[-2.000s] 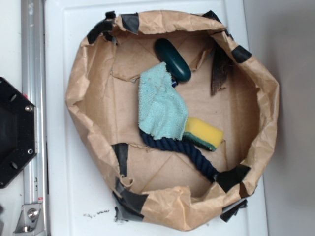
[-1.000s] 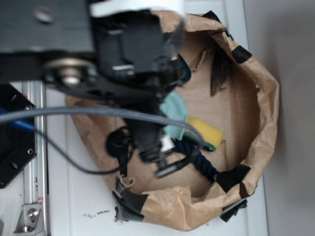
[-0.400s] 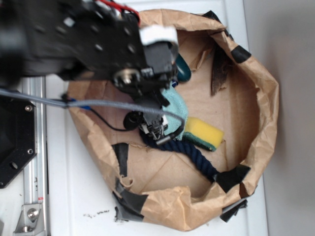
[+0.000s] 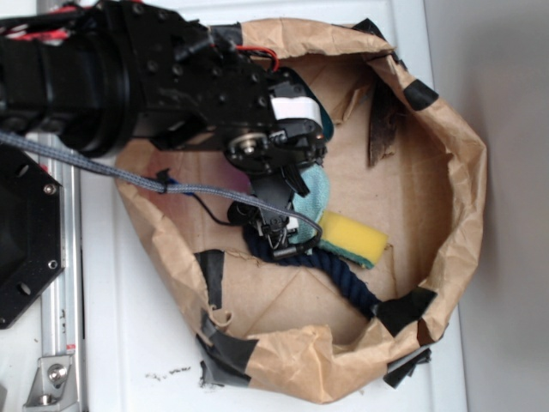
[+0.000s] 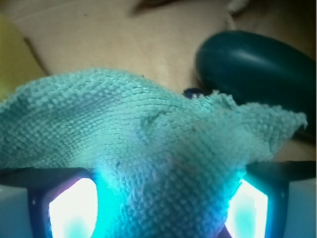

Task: Grab the blue cloth.

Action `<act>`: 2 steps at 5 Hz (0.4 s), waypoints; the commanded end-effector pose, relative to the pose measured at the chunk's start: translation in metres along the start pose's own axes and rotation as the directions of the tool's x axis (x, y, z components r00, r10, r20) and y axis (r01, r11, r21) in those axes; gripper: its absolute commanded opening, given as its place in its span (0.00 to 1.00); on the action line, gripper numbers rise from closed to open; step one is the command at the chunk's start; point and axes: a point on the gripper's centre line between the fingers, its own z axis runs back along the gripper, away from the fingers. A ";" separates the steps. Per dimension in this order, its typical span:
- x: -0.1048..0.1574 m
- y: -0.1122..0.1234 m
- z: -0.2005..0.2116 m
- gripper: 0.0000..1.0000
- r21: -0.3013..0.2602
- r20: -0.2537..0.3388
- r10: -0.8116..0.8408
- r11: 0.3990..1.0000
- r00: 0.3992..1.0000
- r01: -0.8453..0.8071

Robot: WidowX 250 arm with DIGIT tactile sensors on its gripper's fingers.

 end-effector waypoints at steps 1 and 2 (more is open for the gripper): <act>0.023 0.010 0.033 0.00 -0.005 0.087 0.021 1.000 0.996 -0.021; 0.030 0.015 0.034 0.00 -0.001 0.079 0.043 0.999 0.996 -0.043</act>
